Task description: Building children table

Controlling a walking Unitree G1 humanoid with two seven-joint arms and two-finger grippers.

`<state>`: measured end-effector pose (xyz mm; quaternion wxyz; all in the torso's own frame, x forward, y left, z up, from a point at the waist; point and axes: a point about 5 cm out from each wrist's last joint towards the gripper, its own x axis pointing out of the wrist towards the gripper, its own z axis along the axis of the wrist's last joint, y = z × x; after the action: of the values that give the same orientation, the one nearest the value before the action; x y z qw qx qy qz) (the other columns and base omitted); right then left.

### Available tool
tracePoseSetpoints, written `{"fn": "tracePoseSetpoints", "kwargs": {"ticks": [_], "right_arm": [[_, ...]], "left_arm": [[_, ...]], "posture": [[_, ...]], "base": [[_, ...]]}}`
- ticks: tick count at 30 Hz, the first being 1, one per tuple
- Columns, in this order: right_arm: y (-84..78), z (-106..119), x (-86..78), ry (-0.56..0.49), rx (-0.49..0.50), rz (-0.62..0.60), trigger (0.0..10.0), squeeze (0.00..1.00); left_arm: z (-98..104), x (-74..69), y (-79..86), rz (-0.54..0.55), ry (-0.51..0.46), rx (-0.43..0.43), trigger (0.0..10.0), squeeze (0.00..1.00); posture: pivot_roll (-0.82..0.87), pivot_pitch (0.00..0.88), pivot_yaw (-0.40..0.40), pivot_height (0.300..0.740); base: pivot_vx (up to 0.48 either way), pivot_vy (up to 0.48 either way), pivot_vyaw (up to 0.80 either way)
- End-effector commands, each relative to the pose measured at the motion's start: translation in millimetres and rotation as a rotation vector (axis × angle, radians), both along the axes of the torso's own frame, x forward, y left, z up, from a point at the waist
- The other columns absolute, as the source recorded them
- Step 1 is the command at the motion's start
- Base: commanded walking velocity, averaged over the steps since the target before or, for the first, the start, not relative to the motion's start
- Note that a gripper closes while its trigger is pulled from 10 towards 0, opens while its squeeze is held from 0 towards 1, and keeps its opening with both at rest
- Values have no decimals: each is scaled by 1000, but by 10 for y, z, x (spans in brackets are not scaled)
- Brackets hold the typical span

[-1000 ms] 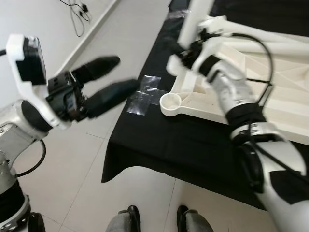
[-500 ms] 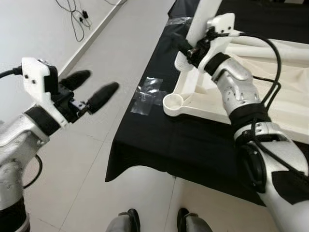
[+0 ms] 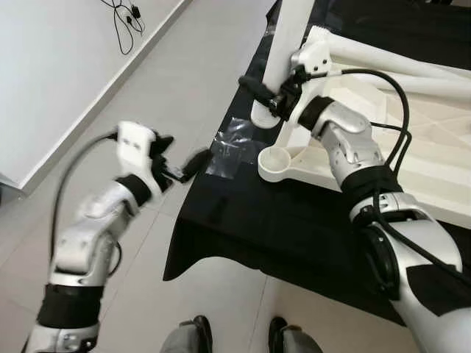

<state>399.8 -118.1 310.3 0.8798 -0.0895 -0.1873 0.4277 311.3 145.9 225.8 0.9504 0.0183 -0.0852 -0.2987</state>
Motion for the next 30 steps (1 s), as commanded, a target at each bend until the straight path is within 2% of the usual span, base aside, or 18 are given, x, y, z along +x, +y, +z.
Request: {"fn": "tracePoseSetpoints", "kwargs": {"ticks": [1, 2, 4, 5, 7, 9, 10, 11, 12, 16, 19, 25, 30], "right_arm": [[18, -49, -34, 15, -14, 73, 10000, 0], [18, -49, -34, 15, -14, 73, 10000, 0], [-95, -55, -106, 39, -21, 209, 10000, 0], [-95, -55, -106, 39, -21, 209, 10000, 0], [-208, -93, -142, 55, -72, 261, 10000, 0], [-230, -121, -141, 63, -87, 257, 10000, 0], [-230, -121, -141, 63, -87, 257, 10000, 0], [-230, -184, -111, 76, -104, 206, 10000, 0], [-229, -198, -104, 79, -107, 195, 10000, 0], [-222, -223, -86, 85, -102, 164, 10000, 0], [-223, -272, -67, 105, -70, 127, 10000, 0], [-190, -367, -164, 131, -92, 265, 10000, 0], [-200, -390, -162, 152, -126, 278, 10000, 0]], "left_arm": [[-113, -54, -50, -21, 18, 32, 10000, 0], [-113, -54, -50, -21, 18, 32, 10000, 0], [-371, -225, -194, -63, 65, 76, 10000, 0], [-371, -225, -194, -63, 65, 76, 10000, 0], [-693, -419, -326, -85, 119, 114, 10000, 0], [-741, -450, -350, -69, 105, 140, 10000, 0], [-741, -450, -350, -69, 105, 140, 10000, 0], [-741, -402, -300, -9, 97, 127, 10000, 0], [-734, -387, -282, 7, 97, 120, 10000, 0], [-755, -385, -267, 10, 109, 119, 10000, 0], [-770, -413, -297, 1, 91, 163, 10000, 0], [-770, -440, -288, 39, 66, 182, 10000, 0], [-751, -449, -289, 52, 44, 185, 10000, 0]], "posture": [[59, 226, 27, 740], [59, 226, 27, 740], [61, 248, 25, 740], [61, 248, 25, 740], [59, 255, 30, 740], [61, 264, 32, 740], [61, 264, 32, 740], [67, 264, 33, 740], [67, 264, 33, 740], [63, 266, 38, 740], [74, 270, 45, 740], [74, 278, 44, 740], [67, 292, 42, 740]], "base": [[0, 0, 0], [0, 0, 0], [0, 0, 0], [0, 0, 0], [0, 0, 0], [0, 0, 0], [0, 0, 0], [0, 0, 0], [0, 0, 0], [0, 0, 0], [0, 0, 0], [0, 0, 0], [0, 0, 0]]}}
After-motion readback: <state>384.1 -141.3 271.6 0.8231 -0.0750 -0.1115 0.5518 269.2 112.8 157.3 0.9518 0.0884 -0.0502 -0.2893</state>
